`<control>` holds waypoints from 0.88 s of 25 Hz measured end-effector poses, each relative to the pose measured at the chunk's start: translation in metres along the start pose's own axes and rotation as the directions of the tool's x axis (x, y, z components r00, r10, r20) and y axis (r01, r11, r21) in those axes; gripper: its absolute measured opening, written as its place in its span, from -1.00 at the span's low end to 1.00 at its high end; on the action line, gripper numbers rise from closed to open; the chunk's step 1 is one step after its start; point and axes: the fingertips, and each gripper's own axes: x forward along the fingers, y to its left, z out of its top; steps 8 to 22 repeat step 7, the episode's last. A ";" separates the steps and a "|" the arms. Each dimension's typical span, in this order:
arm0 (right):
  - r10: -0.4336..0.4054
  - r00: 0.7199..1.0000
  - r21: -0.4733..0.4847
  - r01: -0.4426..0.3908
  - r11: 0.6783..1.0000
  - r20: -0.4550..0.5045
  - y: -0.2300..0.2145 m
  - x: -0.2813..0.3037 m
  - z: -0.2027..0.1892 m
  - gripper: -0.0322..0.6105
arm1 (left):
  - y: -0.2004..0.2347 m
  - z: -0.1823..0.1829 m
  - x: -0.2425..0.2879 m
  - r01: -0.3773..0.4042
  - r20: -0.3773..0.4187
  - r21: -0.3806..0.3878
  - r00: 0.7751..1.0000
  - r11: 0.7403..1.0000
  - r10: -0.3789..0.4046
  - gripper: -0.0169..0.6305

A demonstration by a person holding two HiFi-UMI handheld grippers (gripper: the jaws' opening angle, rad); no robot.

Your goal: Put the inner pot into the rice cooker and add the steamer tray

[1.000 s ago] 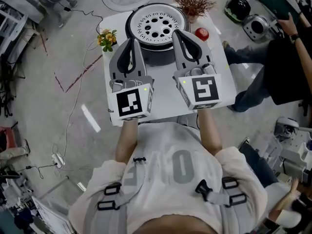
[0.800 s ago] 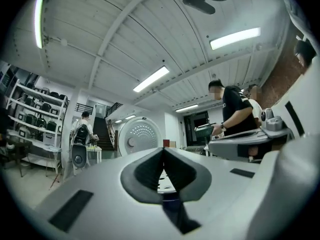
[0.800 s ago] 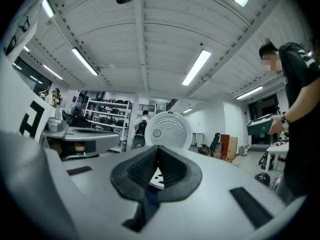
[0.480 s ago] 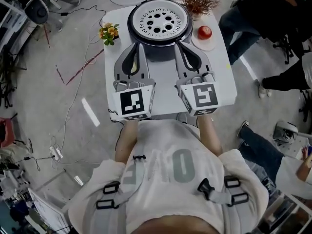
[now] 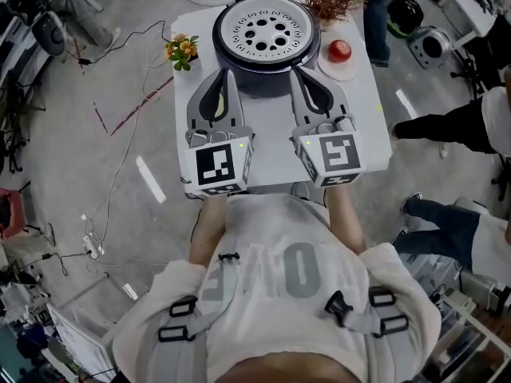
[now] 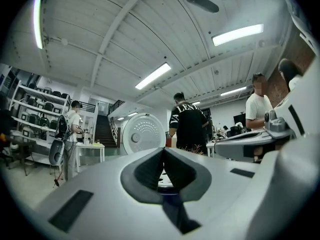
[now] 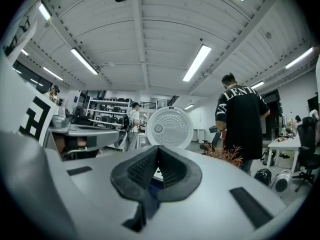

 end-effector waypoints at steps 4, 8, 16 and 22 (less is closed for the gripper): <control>-0.002 1.000 -0.002 0.002 1.000 -0.002 0.000 -0.001 0.004 -0.87 | 0.002 0.002 -0.001 -0.004 -0.007 -0.011 1.000 1.000 0.004 -0.89; -0.005 1.000 -0.005 0.005 1.000 -0.004 -0.002 0.000 0.006 -0.87 | 0.003 0.003 0.000 -0.005 -0.013 -0.014 1.000 1.000 0.005 -0.89; -0.005 1.000 -0.005 0.005 1.000 -0.004 -0.002 0.000 0.006 -0.87 | 0.003 0.003 0.000 -0.005 -0.013 -0.014 1.000 1.000 0.005 -0.89; -0.005 1.000 -0.005 0.005 1.000 -0.004 -0.002 0.000 0.006 -0.87 | 0.003 0.003 0.000 -0.005 -0.013 -0.014 1.000 1.000 0.005 -0.89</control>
